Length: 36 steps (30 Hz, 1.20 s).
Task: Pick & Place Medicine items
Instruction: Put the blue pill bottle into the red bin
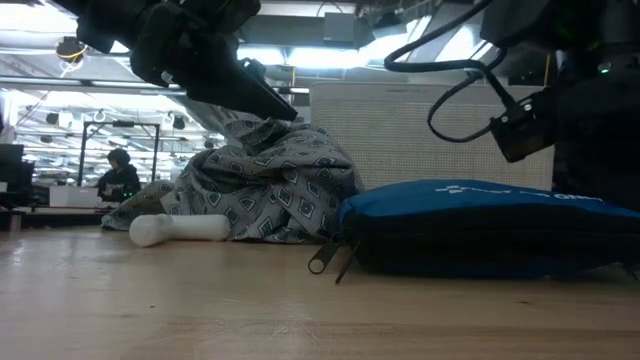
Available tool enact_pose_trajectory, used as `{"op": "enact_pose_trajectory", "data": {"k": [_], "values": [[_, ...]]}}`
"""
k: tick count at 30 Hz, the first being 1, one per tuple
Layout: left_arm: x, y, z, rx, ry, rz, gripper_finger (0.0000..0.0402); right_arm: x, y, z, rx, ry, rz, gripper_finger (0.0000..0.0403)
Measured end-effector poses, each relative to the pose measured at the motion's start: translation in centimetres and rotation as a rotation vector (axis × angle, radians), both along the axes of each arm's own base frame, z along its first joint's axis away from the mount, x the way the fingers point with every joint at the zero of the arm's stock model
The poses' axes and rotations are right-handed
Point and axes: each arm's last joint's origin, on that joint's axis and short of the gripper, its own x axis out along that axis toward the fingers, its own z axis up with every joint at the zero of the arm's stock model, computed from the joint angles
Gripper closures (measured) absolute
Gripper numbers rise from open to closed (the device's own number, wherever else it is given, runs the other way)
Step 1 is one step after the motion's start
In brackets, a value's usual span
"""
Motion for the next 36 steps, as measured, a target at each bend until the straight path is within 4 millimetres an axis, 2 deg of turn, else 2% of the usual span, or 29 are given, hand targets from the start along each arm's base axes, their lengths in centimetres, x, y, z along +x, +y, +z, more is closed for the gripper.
{"op": "enact_pose_trajectory", "data": {"k": [5, 18, 21, 28, 36], "values": [[0.0, 0.0, 0.0, 0.0, 0.0, 0.0, 0.0229, 0.31, 0.12, -0.37, 0.005, -0.011, 0.007, 0.0173], [0.0, 0.0, -0.01, -0.007, 0.001, 0.004, 0.0229, 0.38, 0.14, -0.45, 0.005, -0.014, 0.008, 0.0313], [0.0, 0.01, -0.01, -0.011, 0.001, 0.006, 0.0229, 0.38, 0.14, -0.45, 0.004, -0.015, 0.009, 0.0316], [-0.01, -0.06, -0.01, -0.022, 0.002, -0.008, 0.0229, 0.46, -0.05, -0.45, 0.004, -0.015, 0.011, 0.028], [-0.01, -0.06, -0.01, -0.024, 0.002, -0.008, 0.0229, 0.66, -0.5, -0.44, 0.009, -0.017, 0.02, 0.0317]]}}
